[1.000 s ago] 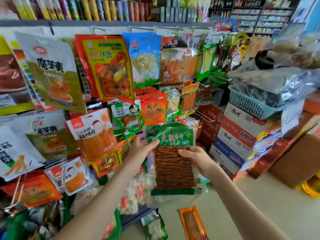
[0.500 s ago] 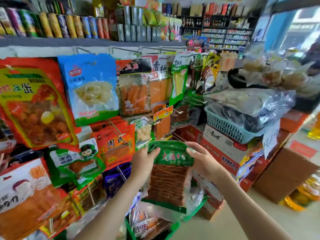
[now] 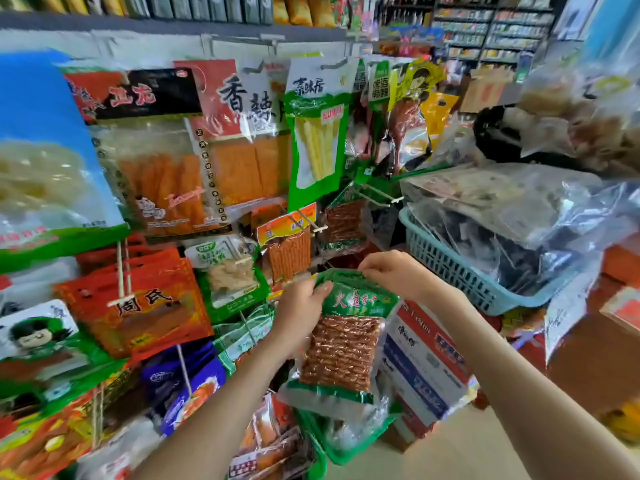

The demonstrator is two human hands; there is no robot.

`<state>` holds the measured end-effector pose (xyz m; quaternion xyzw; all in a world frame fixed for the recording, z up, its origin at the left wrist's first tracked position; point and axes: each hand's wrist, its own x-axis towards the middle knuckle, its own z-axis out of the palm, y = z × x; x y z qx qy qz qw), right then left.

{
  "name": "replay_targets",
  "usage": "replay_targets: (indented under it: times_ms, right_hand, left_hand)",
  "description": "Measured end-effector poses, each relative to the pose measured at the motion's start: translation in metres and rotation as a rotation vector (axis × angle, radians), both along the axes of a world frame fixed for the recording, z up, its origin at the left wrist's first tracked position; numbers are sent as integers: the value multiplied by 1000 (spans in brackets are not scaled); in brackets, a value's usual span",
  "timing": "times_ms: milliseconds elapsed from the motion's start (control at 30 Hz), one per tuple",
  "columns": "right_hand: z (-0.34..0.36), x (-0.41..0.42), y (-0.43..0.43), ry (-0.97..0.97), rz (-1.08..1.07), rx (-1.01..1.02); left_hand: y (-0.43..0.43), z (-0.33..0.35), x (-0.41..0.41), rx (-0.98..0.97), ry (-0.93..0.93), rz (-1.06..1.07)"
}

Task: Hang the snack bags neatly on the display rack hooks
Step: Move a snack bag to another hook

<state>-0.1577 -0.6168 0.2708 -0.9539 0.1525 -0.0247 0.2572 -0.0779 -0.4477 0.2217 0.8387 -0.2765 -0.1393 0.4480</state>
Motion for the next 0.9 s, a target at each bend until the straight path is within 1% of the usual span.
replay_targets:
  times_ms: [67,133,200,267,333,400,533,667,733,900]
  right_hand:
    - [-11,14,-32,50,63,26]
    - [-21,27,-60,59,70,60]
    - [-27,40,-81,-34,21,94]
    - [-32,54,-98,-124,-52,25]
    - [-34,67,-108,-181,-96,-25]
    - [-40,76,-117,-243,-132,31]
    - [-49,85,-128,-348,-354,316]
    - [-53,93,-138,-485,-515,478]
    - [-50,99,-144,-541,-562,509]
    - [-52,109,-147,-594,-627,492]
  left_hand:
    - [-30,-4,3,-22,-3,80]
    - [-58,-9,6,-22,-14,140]
    - [-84,-12,10,-6,-8,206]
    - [-106,-10,12,4,-12,262]
    - [-125,-7,16,-30,4,329]
    - [-142,-4,20,-45,-9,370]
    - [-173,5,35,-44,-40,339]
    - [-196,17,55,12,-110,291]
    - [-206,23,61,11,-114,280]
    - [-218,23,75,34,-139,291]
